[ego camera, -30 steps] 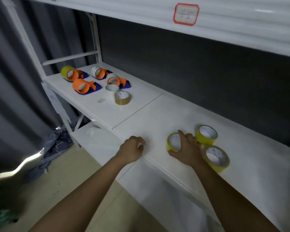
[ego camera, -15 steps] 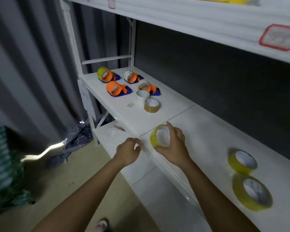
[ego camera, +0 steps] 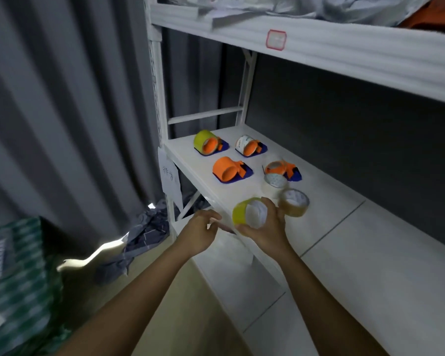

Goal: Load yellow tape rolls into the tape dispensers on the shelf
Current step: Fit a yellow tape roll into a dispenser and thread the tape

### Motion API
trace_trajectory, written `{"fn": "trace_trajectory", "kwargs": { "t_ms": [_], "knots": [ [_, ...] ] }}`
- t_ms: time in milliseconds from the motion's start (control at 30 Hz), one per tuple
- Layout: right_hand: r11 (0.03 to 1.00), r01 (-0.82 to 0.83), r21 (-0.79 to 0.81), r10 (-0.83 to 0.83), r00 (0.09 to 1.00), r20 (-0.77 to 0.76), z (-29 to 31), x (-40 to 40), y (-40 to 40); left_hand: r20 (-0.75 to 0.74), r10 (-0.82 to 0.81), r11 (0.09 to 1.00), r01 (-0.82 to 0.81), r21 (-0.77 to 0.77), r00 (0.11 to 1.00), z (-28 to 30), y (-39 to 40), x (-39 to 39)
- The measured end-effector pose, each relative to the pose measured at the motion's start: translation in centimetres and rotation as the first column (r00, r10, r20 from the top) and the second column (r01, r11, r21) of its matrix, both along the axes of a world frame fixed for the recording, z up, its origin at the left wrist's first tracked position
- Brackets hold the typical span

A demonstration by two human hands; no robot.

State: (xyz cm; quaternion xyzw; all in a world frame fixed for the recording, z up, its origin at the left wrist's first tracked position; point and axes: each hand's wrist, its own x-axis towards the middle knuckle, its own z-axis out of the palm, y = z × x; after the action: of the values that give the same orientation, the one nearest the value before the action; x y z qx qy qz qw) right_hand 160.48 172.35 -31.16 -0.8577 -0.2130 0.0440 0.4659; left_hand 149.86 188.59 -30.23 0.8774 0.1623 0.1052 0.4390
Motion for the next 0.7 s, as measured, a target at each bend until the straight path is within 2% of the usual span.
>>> {"fn": "trace_trajectory", "kwargs": {
  "t_ms": [100,333,467,700],
  "knots": [
    [0.998,0.031,0.061,-0.027,0.998,-0.058,-1.0,0.7,2.3,0.0,-0.01,0.999,0.01,-0.045,1.0,-0.6,2.3,1.9],
    [0.996,0.071,0.049,-0.067,0.995,-0.079,-1.1,5.7,6.0,-0.002,-0.04,0.993,0.039,-0.115,0.999,-0.5,6.0,9.0],
    [0.998,0.033,0.05,-0.029,0.997,-0.078,-0.6,9.8,7.7,0.007,-0.003,0.997,0.003,-0.078,1.0,-0.1,8.2,14.1],
    [0.998,0.044,0.042,-0.04,0.994,-0.102,0.6,16.2,10.1,-0.082,-0.01,0.998,0.005,-0.062,0.997,1.0,11.6,21.4]
  ]
}}
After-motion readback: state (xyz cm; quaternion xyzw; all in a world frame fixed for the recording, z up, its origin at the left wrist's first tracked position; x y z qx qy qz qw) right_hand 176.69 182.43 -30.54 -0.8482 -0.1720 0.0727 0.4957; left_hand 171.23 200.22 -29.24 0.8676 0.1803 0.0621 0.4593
